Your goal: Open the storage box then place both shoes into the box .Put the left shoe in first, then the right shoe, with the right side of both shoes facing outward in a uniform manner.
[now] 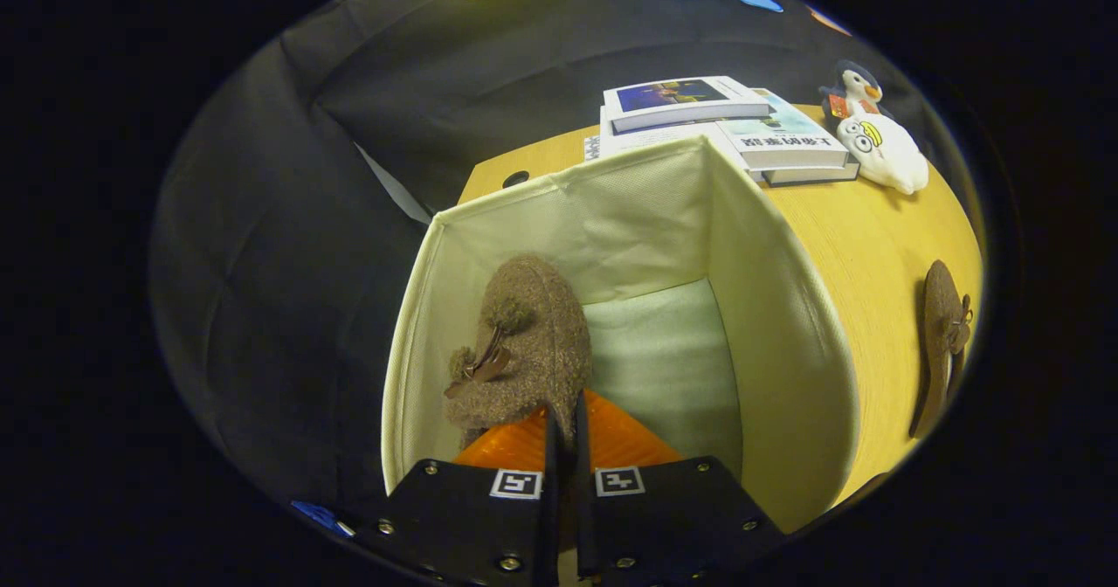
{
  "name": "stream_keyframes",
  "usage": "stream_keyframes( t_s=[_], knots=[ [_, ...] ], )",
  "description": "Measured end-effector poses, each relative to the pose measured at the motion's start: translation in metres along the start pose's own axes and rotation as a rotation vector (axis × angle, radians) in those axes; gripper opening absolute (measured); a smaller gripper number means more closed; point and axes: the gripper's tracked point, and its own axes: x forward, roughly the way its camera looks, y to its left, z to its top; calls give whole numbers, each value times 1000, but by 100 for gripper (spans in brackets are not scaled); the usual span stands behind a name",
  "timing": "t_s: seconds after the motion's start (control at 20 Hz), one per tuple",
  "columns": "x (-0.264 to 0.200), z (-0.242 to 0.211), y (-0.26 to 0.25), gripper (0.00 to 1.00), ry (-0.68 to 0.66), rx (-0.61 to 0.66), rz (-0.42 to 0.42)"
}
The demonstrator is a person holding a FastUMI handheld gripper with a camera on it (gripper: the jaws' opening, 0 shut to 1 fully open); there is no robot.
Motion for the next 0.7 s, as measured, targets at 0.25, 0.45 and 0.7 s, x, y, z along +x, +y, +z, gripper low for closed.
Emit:
stream_keyframes(
  t_s=[0.25,0.45,0.7],
  knots=[
    [-25,6,12,63,-36,-52,84],
    [-52,21,0,100,-95,-120,101],
    [-96,31,-17,99,-136,-157,137]
  ],
)
